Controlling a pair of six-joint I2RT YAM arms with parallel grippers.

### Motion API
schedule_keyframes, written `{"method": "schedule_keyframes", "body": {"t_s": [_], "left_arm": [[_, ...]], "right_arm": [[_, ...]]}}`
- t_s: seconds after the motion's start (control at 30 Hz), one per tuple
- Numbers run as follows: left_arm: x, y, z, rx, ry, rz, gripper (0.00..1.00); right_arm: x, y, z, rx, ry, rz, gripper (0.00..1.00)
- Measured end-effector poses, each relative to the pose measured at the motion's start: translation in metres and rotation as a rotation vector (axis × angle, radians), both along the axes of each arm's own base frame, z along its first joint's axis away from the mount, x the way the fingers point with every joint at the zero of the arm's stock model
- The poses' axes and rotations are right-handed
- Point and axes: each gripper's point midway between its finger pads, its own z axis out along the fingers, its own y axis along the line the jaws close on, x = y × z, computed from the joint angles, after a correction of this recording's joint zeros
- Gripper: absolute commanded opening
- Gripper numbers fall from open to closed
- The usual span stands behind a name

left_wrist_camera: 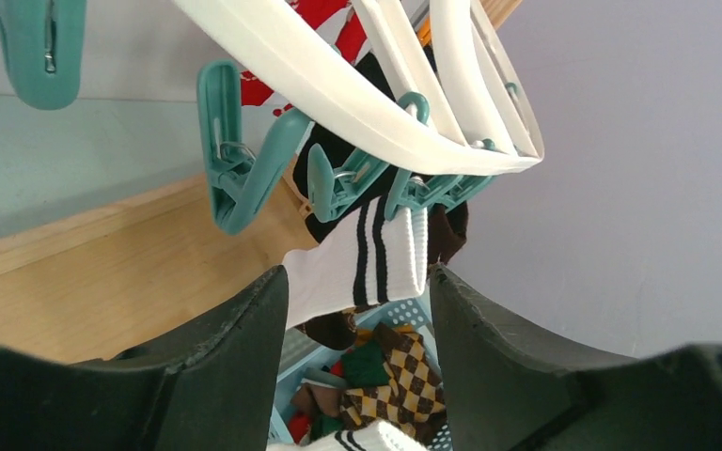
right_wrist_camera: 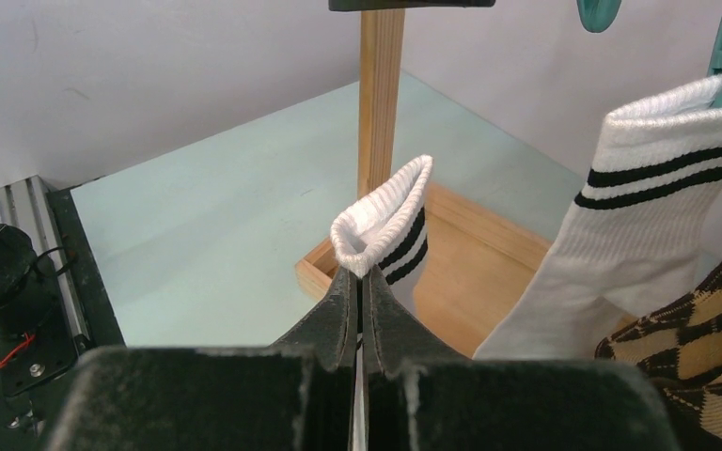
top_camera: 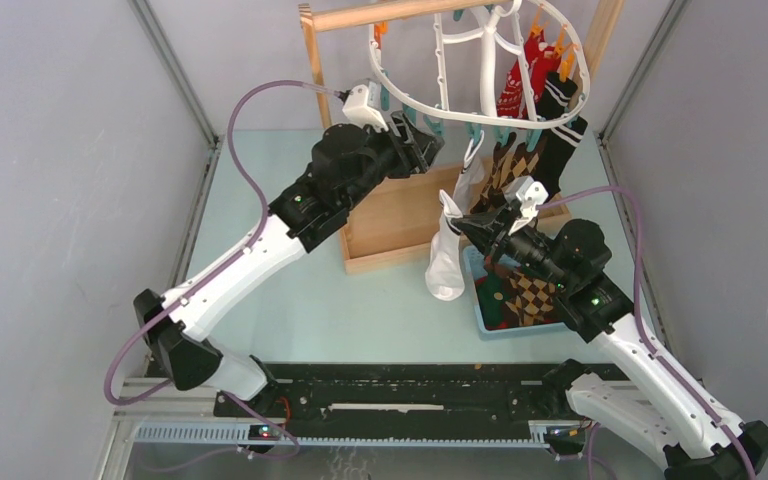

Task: Clip the socks to the hanger
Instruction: Open the clamp at the hanger.

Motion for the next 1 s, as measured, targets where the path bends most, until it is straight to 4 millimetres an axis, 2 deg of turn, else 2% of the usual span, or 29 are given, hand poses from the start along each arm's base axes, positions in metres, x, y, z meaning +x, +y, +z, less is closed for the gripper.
{"method": "schedule_keyframes", "body": {"t_s": [0.33, 0.73, 0.87, 1.0], "left_arm": [[0.018, -0.005, -0.009, 0.065, -0.028, 0.087, 0.61], [0.023, -0.009, 0.021, -0.019, -0.125, 0.146, 0.6], [0.027, -0.012, 0.019, -0.024, -0.127, 0.158, 0.56], [0.029, -0.014, 0.013, -0.015, -0.119, 0.167, 0.56]], "right_arm": [[0.0, 0.001, 0.005, 0.017, -0.008, 0.001, 0.0], [0.002, 0.0, 0.006, 0.023, -0.012, -0.006, 0.0], [0.002, -0.001, 0.006, 0.023, -0.012, -0.008, 0.0], [0.002, -0.001, 0.006, 0.023, -0.012, -0.009, 0.0]]}}
